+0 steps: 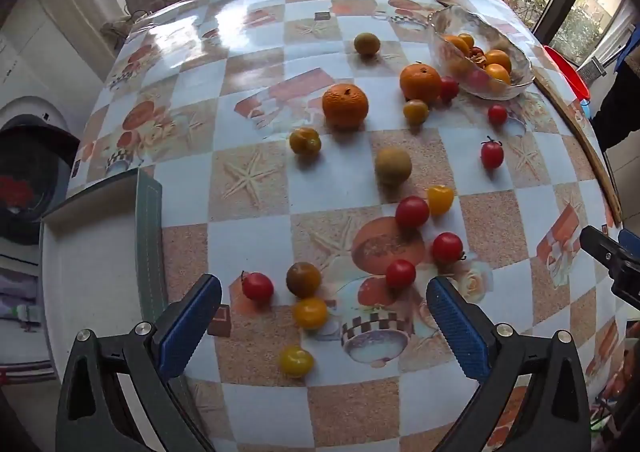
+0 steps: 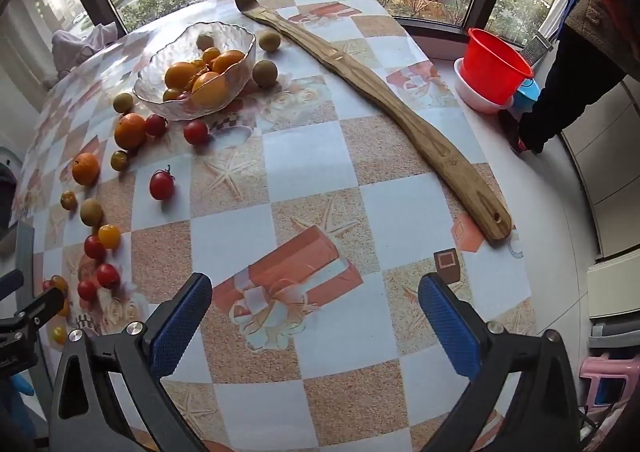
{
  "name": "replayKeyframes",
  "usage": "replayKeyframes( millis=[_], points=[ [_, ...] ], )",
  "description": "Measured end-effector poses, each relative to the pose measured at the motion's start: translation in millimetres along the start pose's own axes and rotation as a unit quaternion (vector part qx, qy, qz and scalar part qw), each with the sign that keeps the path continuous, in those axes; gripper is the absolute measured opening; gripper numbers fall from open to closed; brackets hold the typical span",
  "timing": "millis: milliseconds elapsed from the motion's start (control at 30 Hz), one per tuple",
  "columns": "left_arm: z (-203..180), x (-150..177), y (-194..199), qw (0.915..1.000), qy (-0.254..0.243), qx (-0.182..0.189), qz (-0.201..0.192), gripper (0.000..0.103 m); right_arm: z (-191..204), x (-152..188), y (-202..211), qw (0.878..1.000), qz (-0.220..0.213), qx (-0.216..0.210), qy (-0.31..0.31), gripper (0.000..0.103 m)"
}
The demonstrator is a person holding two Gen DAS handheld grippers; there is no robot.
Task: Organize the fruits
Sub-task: 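Move both tools over the loose fruits on the table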
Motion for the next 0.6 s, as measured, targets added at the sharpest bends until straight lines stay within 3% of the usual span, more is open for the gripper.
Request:
replayKeyframes(
  millis=[233, 600],
  points=[
    [37.7, -1.3, -9.6, 0.999, 0.04, -0.01, 0.014, 0.103, 47.0, -3.5, -4.3, 0.999, 0.027, -0.027, 0.025, 0.103],
    [42.7, -23.7, -4.7, 0.9989, 0.045, 0.005, 0.01, 0.103, 80.9, -16.7, -5.3, 0.998, 0.038, -0.039, 0.036, 0.103]
  ],
)
Point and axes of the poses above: each gripper's, at about its wrist camera, not at the fingertips, and y roughly against the way its jaws point, z to its left, x to its underside, the point moved 8 cm from there along -y, roughly the way its jaws point, and after that the axes turned 7 degrees about -y, right-handed, at the moved point
